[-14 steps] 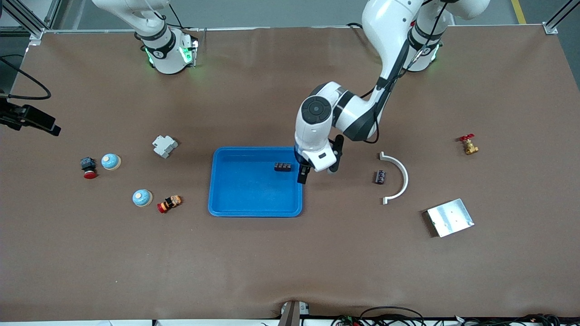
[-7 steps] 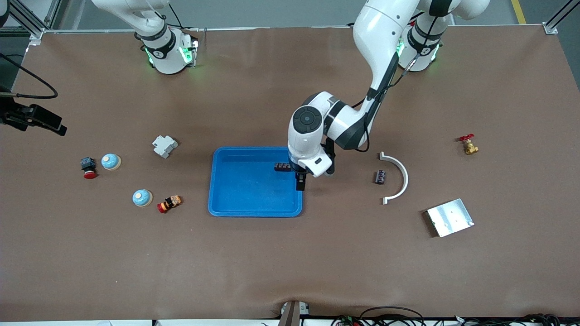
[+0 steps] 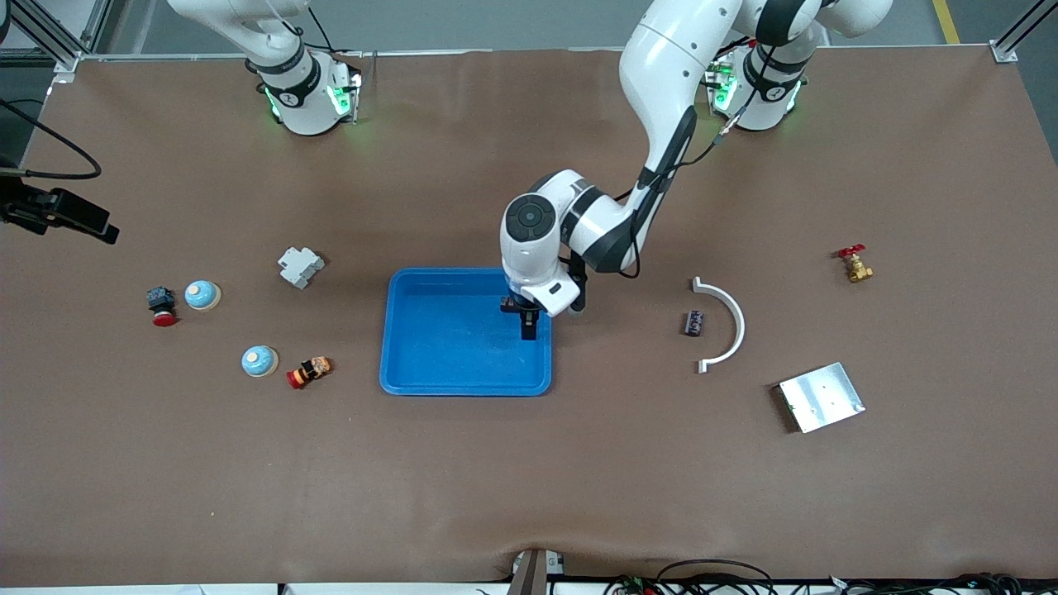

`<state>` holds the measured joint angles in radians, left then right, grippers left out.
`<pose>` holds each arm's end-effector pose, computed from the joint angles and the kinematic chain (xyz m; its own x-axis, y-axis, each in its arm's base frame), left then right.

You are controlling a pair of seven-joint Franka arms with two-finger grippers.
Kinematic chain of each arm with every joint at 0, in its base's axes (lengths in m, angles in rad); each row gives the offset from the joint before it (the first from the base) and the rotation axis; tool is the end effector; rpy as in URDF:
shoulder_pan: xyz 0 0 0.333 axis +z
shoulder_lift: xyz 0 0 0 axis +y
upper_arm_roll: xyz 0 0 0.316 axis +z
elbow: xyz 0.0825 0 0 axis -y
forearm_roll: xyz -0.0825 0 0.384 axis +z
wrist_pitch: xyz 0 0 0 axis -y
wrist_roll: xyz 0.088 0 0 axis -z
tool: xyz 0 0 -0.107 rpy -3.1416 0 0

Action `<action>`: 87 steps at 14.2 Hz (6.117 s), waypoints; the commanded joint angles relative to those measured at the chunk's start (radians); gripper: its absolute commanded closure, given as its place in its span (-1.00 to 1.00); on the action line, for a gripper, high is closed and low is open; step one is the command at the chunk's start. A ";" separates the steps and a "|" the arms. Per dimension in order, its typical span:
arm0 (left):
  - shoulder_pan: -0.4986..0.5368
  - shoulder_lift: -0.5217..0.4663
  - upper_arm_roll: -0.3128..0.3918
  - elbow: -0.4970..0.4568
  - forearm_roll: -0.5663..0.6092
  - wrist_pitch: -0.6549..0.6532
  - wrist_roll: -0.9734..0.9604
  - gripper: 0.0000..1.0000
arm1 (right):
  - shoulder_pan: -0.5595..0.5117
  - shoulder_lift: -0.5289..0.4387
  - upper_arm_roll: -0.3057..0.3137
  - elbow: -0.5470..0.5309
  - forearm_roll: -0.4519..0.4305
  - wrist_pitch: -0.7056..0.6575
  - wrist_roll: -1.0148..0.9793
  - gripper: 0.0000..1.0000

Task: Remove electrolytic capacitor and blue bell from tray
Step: 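Move the left gripper back over the remaining capacitor in the tray, then grasp the second brown capacitor with the left gripper and lift it, then carry the capacitor with the left gripper toward the white bracket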

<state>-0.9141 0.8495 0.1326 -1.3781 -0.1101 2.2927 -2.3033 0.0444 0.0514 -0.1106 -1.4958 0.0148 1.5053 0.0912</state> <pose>0.5096 -0.5390 0.2132 0.0286 0.9988 -0.0401 0.9977 -0.0261 0.0623 0.5629 -0.0339 0.6255 0.9869 -0.1558 -0.0422 -0.1562 -0.9877 -0.0053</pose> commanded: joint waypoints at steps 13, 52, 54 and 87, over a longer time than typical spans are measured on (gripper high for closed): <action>-0.043 0.098 0.010 0.076 -0.017 0.070 -0.033 -1.00 | -0.027 0.002 0.000 0.016 0.001 -0.017 -0.002 -1.00; 0.023 -0.153 0.035 -0.083 -0.010 -0.177 0.786 1.00 | -0.028 0.004 0.000 0.016 0.001 -0.016 -0.004 -1.00; 0.046 -0.254 0.033 -0.217 -0.011 -0.168 0.930 1.00 | -0.026 0.004 0.000 0.016 0.002 -0.017 -0.002 -1.00; 0.314 -0.742 0.036 -0.807 -0.003 -0.018 1.810 1.00 | -0.020 0.004 0.006 0.019 0.007 -0.017 -0.004 -1.00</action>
<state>-0.6398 0.2003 0.1749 -2.0838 -0.1101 2.2362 -0.6047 0.0283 0.0517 -0.1070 -1.4958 0.0156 1.5010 0.0912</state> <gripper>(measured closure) 0.661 0.000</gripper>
